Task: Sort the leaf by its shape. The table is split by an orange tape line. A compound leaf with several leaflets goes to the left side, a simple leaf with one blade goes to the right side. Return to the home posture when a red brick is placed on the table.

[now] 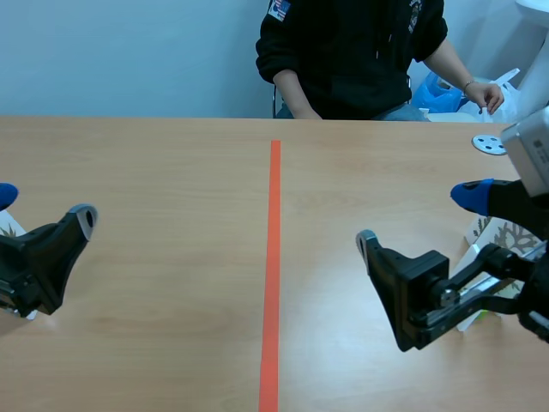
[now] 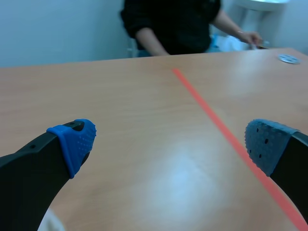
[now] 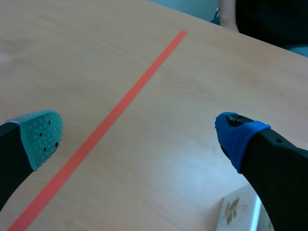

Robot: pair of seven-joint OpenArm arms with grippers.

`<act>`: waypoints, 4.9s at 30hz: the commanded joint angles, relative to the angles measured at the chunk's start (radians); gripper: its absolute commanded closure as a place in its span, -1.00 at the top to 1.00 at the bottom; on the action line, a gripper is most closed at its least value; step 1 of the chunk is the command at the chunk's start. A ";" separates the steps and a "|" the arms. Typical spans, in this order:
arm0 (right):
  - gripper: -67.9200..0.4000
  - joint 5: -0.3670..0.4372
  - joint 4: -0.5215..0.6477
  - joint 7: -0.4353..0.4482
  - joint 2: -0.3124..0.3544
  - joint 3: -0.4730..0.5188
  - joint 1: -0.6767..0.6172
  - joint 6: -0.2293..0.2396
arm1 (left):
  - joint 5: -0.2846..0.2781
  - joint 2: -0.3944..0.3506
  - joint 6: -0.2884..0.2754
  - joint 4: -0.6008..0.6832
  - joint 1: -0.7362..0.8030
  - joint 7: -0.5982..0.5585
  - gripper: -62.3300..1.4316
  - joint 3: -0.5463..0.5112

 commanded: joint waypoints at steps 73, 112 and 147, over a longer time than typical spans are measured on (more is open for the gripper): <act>0.99 0.012 -0.127 0.038 0.000 -0.006 0.126 0.047 | 0.084 0.069 0.128 0.226 0.058 0.247 1.00 0.289; 0.64 -0.341 -1.024 0.343 -0.186 -0.566 0.732 -0.035 | 0.084 0.069 0.129 0.226 0.058 0.246 1.00 0.289; -0.95 -0.362 -0.826 0.361 -0.135 -0.516 0.639 -0.086 | 0.084 0.069 0.129 0.226 0.058 0.246 1.00 0.289</act>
